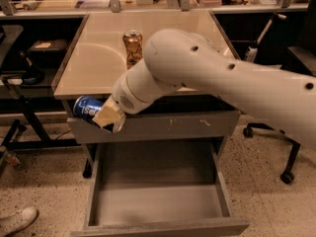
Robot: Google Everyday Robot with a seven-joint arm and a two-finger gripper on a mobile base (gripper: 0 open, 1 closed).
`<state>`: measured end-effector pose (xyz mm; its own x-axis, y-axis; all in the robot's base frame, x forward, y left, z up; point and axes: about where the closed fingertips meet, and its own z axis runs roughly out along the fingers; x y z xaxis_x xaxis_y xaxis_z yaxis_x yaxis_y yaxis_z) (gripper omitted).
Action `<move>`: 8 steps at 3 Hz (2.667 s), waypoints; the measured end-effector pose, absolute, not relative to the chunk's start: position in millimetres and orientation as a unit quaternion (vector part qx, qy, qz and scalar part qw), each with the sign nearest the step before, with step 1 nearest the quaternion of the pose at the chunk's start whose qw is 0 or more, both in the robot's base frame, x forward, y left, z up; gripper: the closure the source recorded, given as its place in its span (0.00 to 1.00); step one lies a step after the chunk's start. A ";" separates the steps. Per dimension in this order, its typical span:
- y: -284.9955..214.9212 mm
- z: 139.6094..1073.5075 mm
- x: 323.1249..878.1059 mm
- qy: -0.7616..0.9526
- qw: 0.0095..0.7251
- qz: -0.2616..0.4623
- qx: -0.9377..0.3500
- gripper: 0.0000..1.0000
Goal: Pick pepsi can from middle drawer and place on counter
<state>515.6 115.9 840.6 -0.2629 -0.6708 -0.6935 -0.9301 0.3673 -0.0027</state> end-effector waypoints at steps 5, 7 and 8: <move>159.5 923.8 642.5 0.737 0.362 0.187 -0.539 1.00; 164.7 902.9 688.6 0.752 0.344 0.181 -0.532 1.00; 167.8 888.2 702.1 0.762 0.332 0.182 -0.526 1.00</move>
Offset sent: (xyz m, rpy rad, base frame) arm 0.0261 0.0102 0.0293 -0.0083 -0.0420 0.0064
